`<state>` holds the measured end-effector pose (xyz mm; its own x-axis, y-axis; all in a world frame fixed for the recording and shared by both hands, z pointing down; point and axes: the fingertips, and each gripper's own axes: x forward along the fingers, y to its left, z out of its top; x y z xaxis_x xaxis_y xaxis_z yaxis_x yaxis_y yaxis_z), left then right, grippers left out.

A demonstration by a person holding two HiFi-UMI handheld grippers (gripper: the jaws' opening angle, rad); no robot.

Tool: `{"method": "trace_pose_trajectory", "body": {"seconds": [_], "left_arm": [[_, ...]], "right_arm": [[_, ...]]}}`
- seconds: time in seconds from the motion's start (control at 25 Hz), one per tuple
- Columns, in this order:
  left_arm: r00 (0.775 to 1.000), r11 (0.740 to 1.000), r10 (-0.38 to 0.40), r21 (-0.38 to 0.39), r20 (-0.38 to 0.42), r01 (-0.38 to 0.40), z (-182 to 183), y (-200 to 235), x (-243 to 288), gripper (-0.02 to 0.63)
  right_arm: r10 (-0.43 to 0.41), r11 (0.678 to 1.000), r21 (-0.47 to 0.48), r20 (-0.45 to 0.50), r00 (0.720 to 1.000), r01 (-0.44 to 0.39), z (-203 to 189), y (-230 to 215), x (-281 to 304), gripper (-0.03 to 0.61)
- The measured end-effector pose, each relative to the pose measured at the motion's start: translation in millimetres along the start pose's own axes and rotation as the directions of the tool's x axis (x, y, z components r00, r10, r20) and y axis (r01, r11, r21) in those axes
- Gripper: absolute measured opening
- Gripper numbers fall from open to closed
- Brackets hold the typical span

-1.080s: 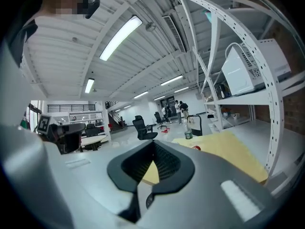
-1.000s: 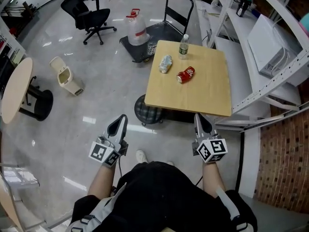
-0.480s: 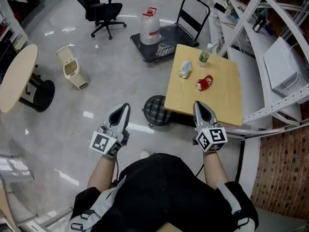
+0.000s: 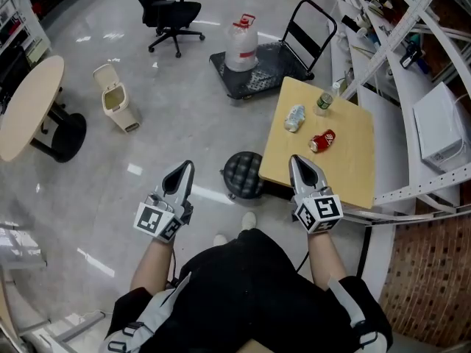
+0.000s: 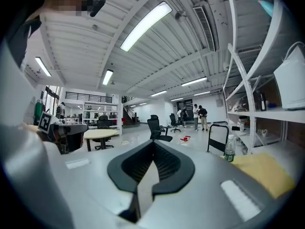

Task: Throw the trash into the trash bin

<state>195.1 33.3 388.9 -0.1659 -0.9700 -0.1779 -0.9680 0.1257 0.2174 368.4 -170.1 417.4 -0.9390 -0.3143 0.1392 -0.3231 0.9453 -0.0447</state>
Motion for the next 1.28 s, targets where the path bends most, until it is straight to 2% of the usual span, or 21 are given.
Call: {"method": "trace_pose_trajectory", "body": {"seconds": [0.2, 0.32, 0.44, 0.56, 0.72, 0.84, 1.08, 1.28], "left_arm": [[1.000, 1.000, -0.006, 0.008, 0.010, 0.006, 2.7, -4.9, 50.5, 0.000], [0.998, 0.996, -0.056, 0.065, -0.011, 0.056, -12.4, -13.2, 88.6, 0.000], [0.998, 0.994, -0.061, 0.093, -0.018, 0.062, -12.8, -7.8, 124.7, 0.000], [0.999, 0.995, -0.040, 0.091, -0.006, 0.040, -8.1, -2.2, 157.7, 0.000], [0.998, 0.994, -0.057, 0.096, -0.028, 0.060, -20.0, -2.1, 192.4, 0.000], [0.997, 0.992, -0.070, 0.099, -0.044, 0.074, -29.9, 4.3, 209.6, 0.000], [0.992, 0.993, -0.104, 0.051, -0.068, 0.108, -45.0, 25.1, 249.6, 0.000], [0.971, 0.975, -0.218, 0.028, -0.093, 0.222, -54.8, 42.7, 305.9, 0.000]], "right_arm": [[-0.022, 0.999, 0.026, 0.035, 0.999, 0.021, -0.7, -39.8, 27.1, 0.006], [-0.044, 0.997, 0.067, 0.064, 0.997, 0.040, -1.4, -73.0, 47.0, 0.006], [-0.038, 0.995, 0.090, 0.095, 0.995, 0.029, 7.8, -97.8, 69.2, 0.006], [-0.017, 0.995, 0.104, 0.113, 0.993, 0.005, 16.1, -114.0, 86.9, 0.006], [-0.014, 0.995, 0.096, 0.125, 0.992, 0.002, 21.9, -137.1, 97.4, 0.006], [-0.058, 0.992, 0.119, 0.115, 0.992, 0.045, 17.5, -161.7, 101.9, 0.006], [-0.127, 0.985, 0.125, 0.064, 0.990, 0.118, 7.3, -189.0, 116.7, 0.006], [-0.230, 0.970, 0.095, 0.063, 0.971, 0.224, 17.7, -217.3, 137.9, 0.006]]}}
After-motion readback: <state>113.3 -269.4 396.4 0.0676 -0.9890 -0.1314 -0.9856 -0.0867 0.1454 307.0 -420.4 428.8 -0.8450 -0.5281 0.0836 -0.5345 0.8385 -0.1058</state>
